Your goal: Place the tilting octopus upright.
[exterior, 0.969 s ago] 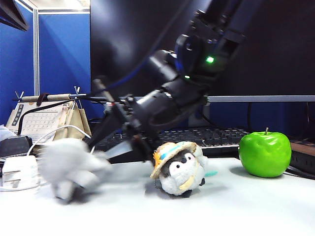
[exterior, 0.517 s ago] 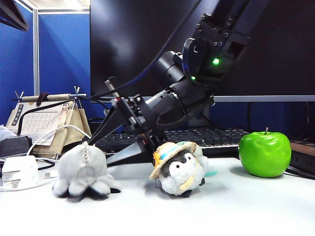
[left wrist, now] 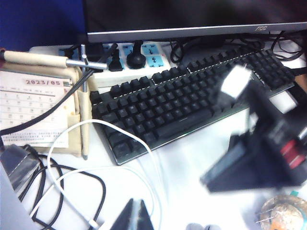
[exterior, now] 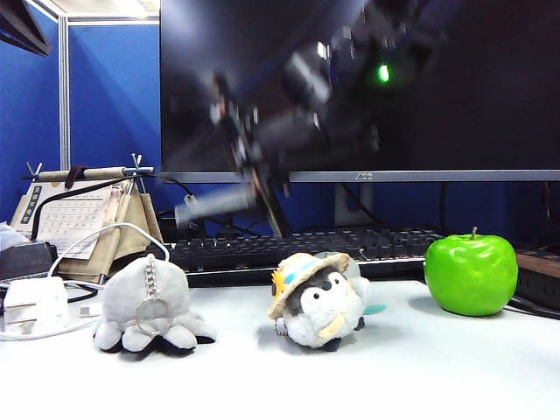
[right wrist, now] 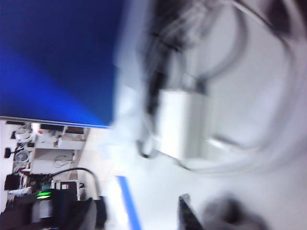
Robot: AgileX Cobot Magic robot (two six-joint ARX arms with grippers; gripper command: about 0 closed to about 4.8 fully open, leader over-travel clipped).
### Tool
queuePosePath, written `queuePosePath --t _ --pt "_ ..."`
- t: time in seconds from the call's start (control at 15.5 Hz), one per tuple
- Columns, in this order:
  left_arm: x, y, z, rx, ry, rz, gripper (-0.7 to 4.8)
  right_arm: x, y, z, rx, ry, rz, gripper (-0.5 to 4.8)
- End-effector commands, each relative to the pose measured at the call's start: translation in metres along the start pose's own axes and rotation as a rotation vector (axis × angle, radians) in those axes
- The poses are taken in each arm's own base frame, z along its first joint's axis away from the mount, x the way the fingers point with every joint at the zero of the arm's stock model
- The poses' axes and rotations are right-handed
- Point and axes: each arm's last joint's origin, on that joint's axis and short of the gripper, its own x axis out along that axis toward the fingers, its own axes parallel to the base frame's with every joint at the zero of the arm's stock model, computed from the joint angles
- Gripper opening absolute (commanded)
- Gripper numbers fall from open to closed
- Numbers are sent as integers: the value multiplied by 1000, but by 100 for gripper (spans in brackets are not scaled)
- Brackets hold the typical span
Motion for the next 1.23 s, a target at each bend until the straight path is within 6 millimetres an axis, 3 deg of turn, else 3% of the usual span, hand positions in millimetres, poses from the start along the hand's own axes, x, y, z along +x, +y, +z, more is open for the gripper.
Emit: queuePosePath --t 0.06,0.13,0.26,0.32,0.45,0.52,0.65,0.78,0.97,1.23 --pt "-1 0 2 7 -14 -4 -2 -26 35 16 -73 -50 69 219" --pt "-1 0 2 7 -15 -5 -2 -45 55 19 -121 -91 83 196" --pt "-2 -1 2 7 -16 -8 -2 -76 92 17 -202 -127 131 79" --pt "-2 -2 2 8 -16 -42 -2 -89 112 12 -242 -142 140 57" --pt "-2 -4 2 9 -16 -124 -2 -110 144 -1 -347 -167 147 45" --pt "-5 -7 3 13 -24 -192 -2 -129 170 -16 -429 -178 144 39" --pt "-15 -11 4 26 -54 -249 -3 -155 198 -47 -533 -180 94 39" --pt "-30 -16 5 45 -106 -288 -3 -174 214 -76 -582 -178 -8 40" --pt "-73 -27 3 27 -232 -331 -3 -203 227 -127 -571 -154 -284 40" --pt "-130 -41 -12 52 -404 -350 -3 -225 244 -170 -580 -138 -313 40"
